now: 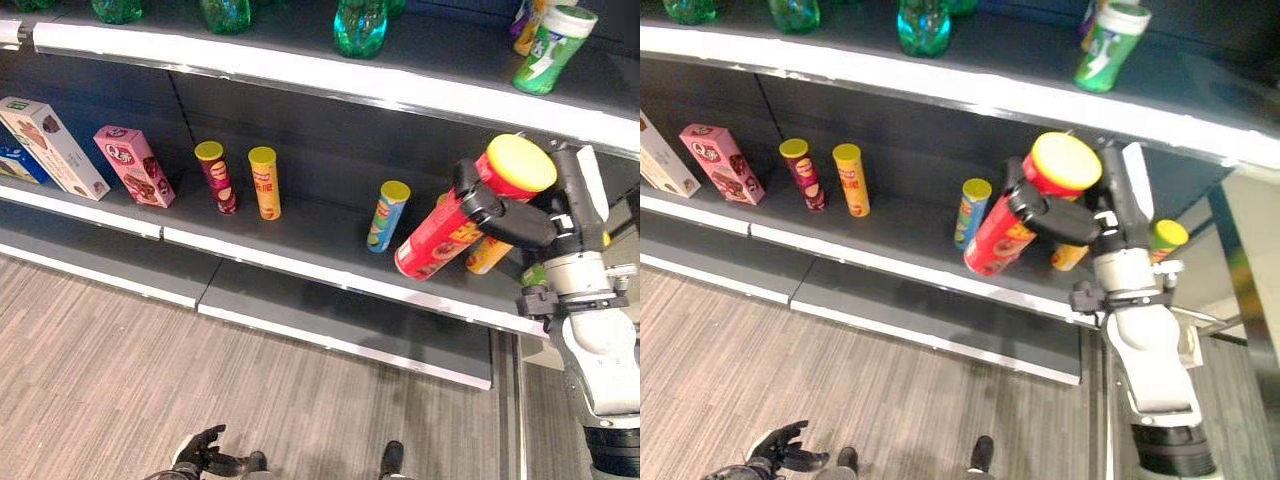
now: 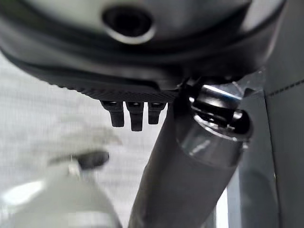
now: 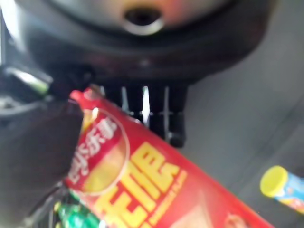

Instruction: Put the goods on the table back onto the shelves and tidy them up.

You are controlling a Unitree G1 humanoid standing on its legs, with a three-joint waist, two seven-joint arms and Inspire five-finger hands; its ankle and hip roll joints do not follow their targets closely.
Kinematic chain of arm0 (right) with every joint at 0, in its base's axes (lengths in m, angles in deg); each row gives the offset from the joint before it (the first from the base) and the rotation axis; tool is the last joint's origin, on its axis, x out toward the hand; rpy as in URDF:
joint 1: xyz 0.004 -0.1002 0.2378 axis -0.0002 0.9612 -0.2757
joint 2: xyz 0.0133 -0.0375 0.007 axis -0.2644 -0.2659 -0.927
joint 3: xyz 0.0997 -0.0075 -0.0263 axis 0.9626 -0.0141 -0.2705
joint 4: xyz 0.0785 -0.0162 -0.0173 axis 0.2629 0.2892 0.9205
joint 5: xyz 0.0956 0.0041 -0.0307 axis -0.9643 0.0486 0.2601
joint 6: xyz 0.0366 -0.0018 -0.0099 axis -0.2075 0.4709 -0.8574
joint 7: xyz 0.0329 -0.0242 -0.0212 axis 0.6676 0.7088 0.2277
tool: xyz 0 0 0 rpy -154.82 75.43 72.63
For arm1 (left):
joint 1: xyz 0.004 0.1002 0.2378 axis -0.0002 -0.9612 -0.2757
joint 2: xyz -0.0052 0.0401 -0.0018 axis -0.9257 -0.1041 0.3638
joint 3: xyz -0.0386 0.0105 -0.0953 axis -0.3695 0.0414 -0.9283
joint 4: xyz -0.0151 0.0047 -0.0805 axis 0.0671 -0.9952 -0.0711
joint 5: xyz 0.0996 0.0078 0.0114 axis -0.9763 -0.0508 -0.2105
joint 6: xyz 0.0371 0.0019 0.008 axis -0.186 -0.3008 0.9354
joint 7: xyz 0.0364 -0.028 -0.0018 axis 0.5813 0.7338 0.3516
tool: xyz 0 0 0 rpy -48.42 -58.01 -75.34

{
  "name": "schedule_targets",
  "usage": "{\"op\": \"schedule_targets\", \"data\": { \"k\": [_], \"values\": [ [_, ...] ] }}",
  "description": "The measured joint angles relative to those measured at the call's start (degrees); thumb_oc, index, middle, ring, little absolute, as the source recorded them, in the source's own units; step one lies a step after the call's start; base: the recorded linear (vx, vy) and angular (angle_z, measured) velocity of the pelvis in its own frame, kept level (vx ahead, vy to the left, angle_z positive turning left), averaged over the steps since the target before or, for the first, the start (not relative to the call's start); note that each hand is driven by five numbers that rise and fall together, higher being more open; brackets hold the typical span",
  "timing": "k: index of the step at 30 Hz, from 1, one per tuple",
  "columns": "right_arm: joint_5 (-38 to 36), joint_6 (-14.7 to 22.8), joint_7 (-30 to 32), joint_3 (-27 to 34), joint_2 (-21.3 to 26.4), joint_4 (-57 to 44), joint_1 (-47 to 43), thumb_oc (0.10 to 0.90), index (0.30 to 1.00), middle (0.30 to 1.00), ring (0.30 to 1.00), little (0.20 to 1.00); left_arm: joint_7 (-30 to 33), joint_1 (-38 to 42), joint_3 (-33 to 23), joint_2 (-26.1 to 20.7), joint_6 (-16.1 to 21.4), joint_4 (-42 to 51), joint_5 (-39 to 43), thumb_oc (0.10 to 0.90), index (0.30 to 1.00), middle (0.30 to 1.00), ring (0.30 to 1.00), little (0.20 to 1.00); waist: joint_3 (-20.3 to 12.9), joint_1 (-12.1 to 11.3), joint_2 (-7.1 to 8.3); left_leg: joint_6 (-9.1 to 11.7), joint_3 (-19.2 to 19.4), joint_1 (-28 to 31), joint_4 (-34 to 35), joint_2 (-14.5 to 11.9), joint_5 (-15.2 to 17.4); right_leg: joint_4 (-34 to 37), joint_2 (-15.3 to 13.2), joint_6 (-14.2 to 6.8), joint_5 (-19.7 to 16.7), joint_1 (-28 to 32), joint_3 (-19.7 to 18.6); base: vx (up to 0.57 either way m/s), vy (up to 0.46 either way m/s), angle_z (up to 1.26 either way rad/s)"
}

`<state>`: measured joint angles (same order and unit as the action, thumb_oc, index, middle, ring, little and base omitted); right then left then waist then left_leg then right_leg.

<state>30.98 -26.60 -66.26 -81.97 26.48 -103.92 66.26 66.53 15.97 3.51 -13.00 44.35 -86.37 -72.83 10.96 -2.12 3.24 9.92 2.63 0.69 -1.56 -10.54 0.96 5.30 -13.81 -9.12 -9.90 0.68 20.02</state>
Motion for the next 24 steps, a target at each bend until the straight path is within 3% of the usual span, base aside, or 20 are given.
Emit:
{"op": "schedule_targets", "data": {
  "k": [3, 7, 8, 9, 10, 11, 12, 13, 14, 16, 17, 18, 19, 20, 22, 24],
  "values": [
    [0.03, 0.01, -0.51, 0.04, 0.21, 0.00, 0.27, 0.400, 0.300, 0.300, 0.300, 0.300, 0.03, -0.14, 0.00, 0.54, -0.01, 0.13, 0.12, 0.800, 0.900, 0.900, 0.900, 0.900, 0.02, -0.21, 0.03, 0.24, -1.67, -1.28, -0.27, -0.52, -0.21, 0.01, 0.23, 0.10, 0.28, 0.23, 1.22, 0.00, 0.028, 0.27],
    [0.26, 0.02, -0.96, 0.75, 0.34, -0.51, 3.09, 0.400, 0.300, 0.300, 0.300, 0.300, 0.12, 0.39, 0.43, 0.40, 0.00, 0.85, -0.01, 0.800, 0.900, 0.900, 0.900, 0.900, 0.08, -0.20, 0.14, -0.56, -3.83, -3.89, -2.37, 1.73, 0.25, -0.01, -1.54, -0.08, 0.24, 0.22, 3.29, 0.01, 0.223, 0.31],
    [1.18, 0.01, -1.26, 0.82, -0.04, -0.55, 4.37, 0.400, 0.300, 0.300, 0.300, 0.300, 0.14, 0.60, 1.07, 0.30, 0.00, 1.12, -0.02, 0.800, 0.900, 0.900, 0.900, 0.900, 0.17, -0.29, 0.29, -1.15, -3.95, -4.36, -3.27, 2.97, 0.62, -0.05, -2.75, -0.35, 0.02, 0.14, 3.41, 0.00, 0.329, 0.16],
    [3.37, -0.24, -1.61, 0.36, -1.47, -0.59, 5.24, 0.400, 0.300, 0.300, 0.300, 0.300, 0.16, 1.93, 2.64, 0.06, 0.42, 0.95, -0.10, 0.800, 0.900, 0.900, 0.900, 0.900, 0.41, 0.23, 0.56, -3.74, -3.28, -5.94, -6.42, 5.84, 2.42, -1.80, -5.44, -1.15, -0.80, -1.38, 2.95, -0.08, 0.620, 0.08],
    [4.24, -0.30, -1.62, -0.44, -2.36, -0.24, 5.10, 0.400, 0.300, 0.300, 0.300, 0.300, 0.01, 2.29, 3.25, 0.18, 0.54, 0.88, -0.67, 0.800, 0.900, 0.900, 0.900, 0.900, 0.90, 1.00, 0.14, -4.36, -2.80, -7.00, -7.63, 7.13, 3.23, -3.46, -7.75, -0.98, -0.94, -1.99, 2.56, -0.08, 0.369, -0.02],
    [4.71, -1.03, -1.64, -1.32, -2.60, -0.18, 5.24, 0.400, 0.300, 0.300, 0.300, 0.300, 0.17, 2.69, 3.39, -0.12, 0.58, 0.98, -1.42, 0.800, 0.900, 0.900, 0.900, 0.900, 1.18, 2.10, 0.38, -5.19, -2.15, -6.68, -8.93, 8.81, 3.78, -4.45, -8.85, -0.14, -1.99, -2.98, 2.17, -0.08, 0.363, -0.35],
    [5.31, -1.61, -1.59, -3.07, -2.95, -0.12, 4.47, 0.400, 0.300, 0.300, 0.300, 0.300, 0.25, 2.40, 4.03, -0.97, 0.56, 1.64, -1.73, 0.800, 0.900, 0.900, 0.900, 0.900, 1.38, 1.79, 0.23, -6.70, -0.16, -6.82, -10.39, 9.25, 4.67, -5.96, -8.81, 1.84, -3.84, -5.26, 2.04, -0.01, 0.218, -1.19],
    [6.06, -1.92, -1.76, -6.15, -3.58, -0.21, 4.08, 0.400, 0.300, 0.300, 0.300, 0.300, 0.01, 1.51, 3.12, -1.92, 0.59, 1.76, -2.31, 0.800, 0.900, 0.900, 0.900, 0.900, 2.09, 0.46, -0.20, -6.94, 4.40, -5.13, -10.17, 8.09, 5.16, -6.99, -8.56, 6.10, -7.76, -7.41, 3.59, -0.01, 0.317, -1.24],
    [6.50, -2.03, -2.27, -6.63, -3.40, -0.27, 4.84, 0.400, 0.300, 0.300, 0.300, 0.300, 0.16, 1.70, 3.02, -2.59, 0.50, 1.68, -2.38, 0.800, 0.900, 0.900, 0.900, 0.900, 2.23, 0.88, -0.10, -7.84, 4.86, -4.90, -10.68, 8.62, 5.70, -7.00, -8.94, 7.51, -9.92, -7.39, 4.35, -0.01, 0.353, -1.01],
    [7.10, -2.27, -2.30, -7.16, -3.47, 0.03, 4.97, 0.400, 0.300, 0.300, 0.300, 0.300, -0.02, 1.86, 1.85, -3.32, 0.57, 1.58, -2.37, 0.800, 0.900, 0.900, 0.900, 0.900, 2.76, 1.49, -0.37, -9.14, 6.24, -3.87, -9.65, 8.63, 5.94, -8.24, -9.47, 7.55, -13.40, -7.88, 5.48, 0.02, 0.119, -0.23],
    [7.73, -2.29, -2.44, -7.16, -3.34, 0.05, 5.48, 0.400, 0.300, 0.300, 0.300, 0.300, 0.18, 1.91, 0.81, -3.94, 0.70, 1.63, -2.36, 0.800, 0.900, 0.900, 0.900, 0.900, 3.02, 1.24, -1.08, -9.88, 6.38, -2.58, -7.31, 7.84, 4.99, -13.63, -9.05, 3.26, -5.31, -8.91, 5.48, 0.05, 0.103, -0.14],
    [8.34, -2.28, -2.63, -7.07, -2.77, -0.42, 5.45, 0.400, 0.300, 0.300, 0.300, 0.300, 0.33, 1.81, -0.05, -4.47, 0.67, 1.75, -2.36, 0.800, 0.900, 0.900, 0.900, 0.900, 2.87, 1.02, -1.25, -10.18, 6.28, -1.70, -5.27, 8.02, 3.83, -16.22, -7.20, 1.59, -0.07, -8.44, 6.55, 0.08, 0.127, -0.05],
    [8.86, -1.83, -2.71, -6.56, -1.92, -1.03, 5.39, 0.400, 0.300, 0.300, 0.300, 0.300, 0.32, 1.89, -0.08, -5.48, 0.53, 1.69, -2.37, 0.800, 0.900, 0.900, 0.900, 0.900, 2.52, 0.62, -0.65, -10.34, 6.09, -1.39, -2.56, 8.89, 1.77, -15.83, -3.82, 1.73, 3.17, -6.24, 6.63, 0.04, 0.052, -0.02],
    [8.99, -1.75, -2.72, -6.34, -1.65, -0.95, 4.80, 0.400, 0.300, 0.300, 0.300, 0.300, 0.31, 1.88, 0.03, -5.32, 0.50, 1.53, -2.36, 0.800, 0.900, 0.900, 0.900, 0.900, 2.47, -0.04, -0.45, -10.44, 6.21, -1.40, -1.83, 9.26, 1.24, -14.09, -2.95, 1.99, 3.91, -5.62, 6.63, 0.00, 0.000, 0.00],
    [9.05, -1.85, -2.65, -6.38, -1.65, -0.35, 3.97, 0.400, 0.300, 0.300, 0.300, 0.300, 0.04, 1.28, 0.62, -4.58, 0.43, 1.51, -2.36, 0.800, 0.900, 0.900, 0.900, 0.900, 3.20, 0.02, -1.72, -10.28, 6.02, -1.14, -1.62, 9.43, 0.86, -14.15, -3.17, 1.96, 4.02, -5.29, 5.85, 0.01, -0.048, 0.07],
    [9.06, -1.85, -2.98, -7.11, -1.51, -0.32, 4.00, 0.400, 0.300, 0.300, 0.300, 0.300, 0.10, -0.54, 0.40, -4.81, 0.46, 2.50, -2.36, 0.800, 0.900, 0.900, 0.900, 0.900, 3.14, -0.06, -1.67, -9.62, 5.64, -0.93, -1.11, 9.33, 0.44, -9.16, -0.89, 1.42, 5.33, -3.12, 6.26, 0.01, -0.047, 0.14]
  ]
}}
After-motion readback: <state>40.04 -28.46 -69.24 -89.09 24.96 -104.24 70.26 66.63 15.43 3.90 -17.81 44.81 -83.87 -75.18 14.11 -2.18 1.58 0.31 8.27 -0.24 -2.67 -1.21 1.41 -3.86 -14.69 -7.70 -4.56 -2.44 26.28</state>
